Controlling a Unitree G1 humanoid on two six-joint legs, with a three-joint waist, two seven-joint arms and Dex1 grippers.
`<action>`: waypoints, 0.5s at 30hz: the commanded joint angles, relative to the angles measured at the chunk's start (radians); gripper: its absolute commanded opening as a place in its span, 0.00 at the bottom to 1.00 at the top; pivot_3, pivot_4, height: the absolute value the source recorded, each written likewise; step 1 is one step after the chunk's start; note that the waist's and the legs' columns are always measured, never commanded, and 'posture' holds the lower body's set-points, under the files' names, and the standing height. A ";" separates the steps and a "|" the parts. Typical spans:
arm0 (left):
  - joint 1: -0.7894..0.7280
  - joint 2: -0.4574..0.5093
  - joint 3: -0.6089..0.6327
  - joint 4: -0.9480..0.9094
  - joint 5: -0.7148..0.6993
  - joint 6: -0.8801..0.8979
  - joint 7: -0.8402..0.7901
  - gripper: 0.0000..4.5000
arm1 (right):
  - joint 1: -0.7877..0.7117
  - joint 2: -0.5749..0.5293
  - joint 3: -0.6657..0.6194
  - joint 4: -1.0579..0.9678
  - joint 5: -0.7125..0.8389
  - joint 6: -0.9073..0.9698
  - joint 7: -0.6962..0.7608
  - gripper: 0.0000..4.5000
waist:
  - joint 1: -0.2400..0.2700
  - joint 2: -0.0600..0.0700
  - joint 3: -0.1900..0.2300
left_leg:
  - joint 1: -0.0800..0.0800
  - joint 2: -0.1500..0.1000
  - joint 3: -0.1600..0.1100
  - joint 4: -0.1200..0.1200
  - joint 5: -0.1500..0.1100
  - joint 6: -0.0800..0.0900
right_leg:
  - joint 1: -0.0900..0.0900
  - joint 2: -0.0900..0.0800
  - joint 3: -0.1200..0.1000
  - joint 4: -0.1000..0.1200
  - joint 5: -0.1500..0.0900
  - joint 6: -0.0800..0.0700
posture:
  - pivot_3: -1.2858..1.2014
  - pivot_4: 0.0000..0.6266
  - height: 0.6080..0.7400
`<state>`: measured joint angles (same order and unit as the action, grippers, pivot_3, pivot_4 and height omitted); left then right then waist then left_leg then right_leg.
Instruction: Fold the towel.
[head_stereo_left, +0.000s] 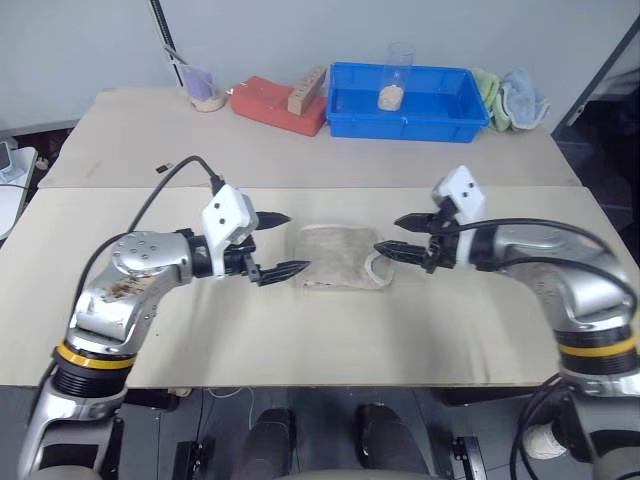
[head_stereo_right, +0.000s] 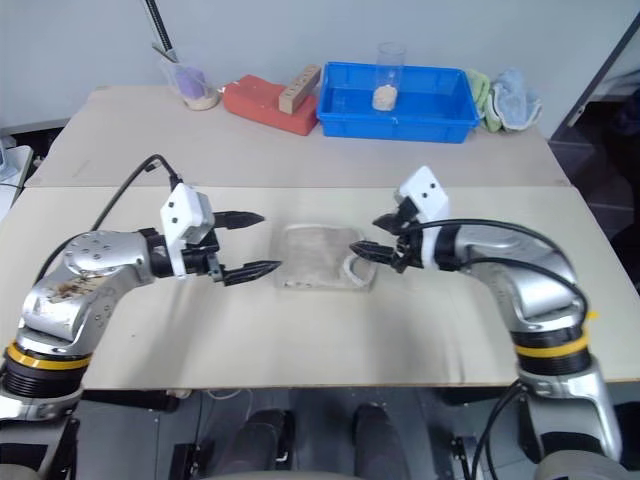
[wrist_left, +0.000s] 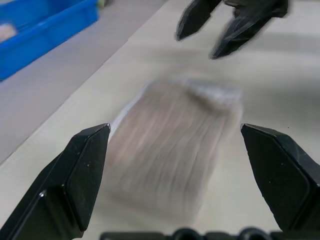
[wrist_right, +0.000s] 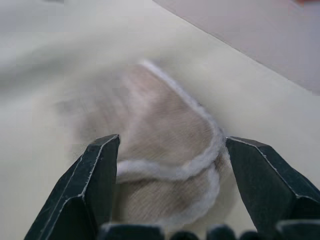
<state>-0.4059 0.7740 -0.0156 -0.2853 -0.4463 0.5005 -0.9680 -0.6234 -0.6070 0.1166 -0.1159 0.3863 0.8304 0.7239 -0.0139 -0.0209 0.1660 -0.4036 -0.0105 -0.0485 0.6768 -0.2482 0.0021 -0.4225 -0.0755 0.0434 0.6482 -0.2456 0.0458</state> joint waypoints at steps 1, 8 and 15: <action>0.017 0.046 0.069 -0.030 -0.027 -0.023 -0.048 0.99 | -0.056 0.052 0.031 0.113 -0.077 -0.104 -0.034 0.83 | 0.002 0.000 0.000 | 0.000 0.000 0.000 0.000 0.000 0.000 | 0.000 0.000 0.000 0.000 0.000 0.000 | 0.52 0.24 1.00; 0.077 0.097 0.129 -0.103 -0.069 -0.005 -0.080 0.99 | -0.105 0.123 0.113 0.373 -0.146 -0.162 0.057 0.83 | 0.001 0.000 0.000 | 0.000 0.000 0.000 0.000 0.000 0.000 | 0.000 0.000 -0.001 0.000 0.000 0.000 | 0.52 0.24 1.00; 0.102 0.109 0.180 -0.135 -0.122 0.013 -0.081 1.00 | -0.114 0.160 0.083 0.420 -0.132 -0.126 0.097 0.43 | -0.006 0.000 0.000 | 0.001 0.002 -0.001 -0.001 0.000 0.000 | 0.000 0.002 -0.001 0.001 0.000 0.000 | 0.52 0.24 1.00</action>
<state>-0.3048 0.8686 0.1258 -0.3894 -0.5439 0.5085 -1.0433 -0.7318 -0.4515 0.2137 0.3017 0.2506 0.6992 0.8072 -0.0202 -0.0206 0.1660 -0.4023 -0.0083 -0.0491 0.6759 -0.2484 0.0022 -0.4227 -0.0733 0.0427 0.6496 -0.2456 0.0457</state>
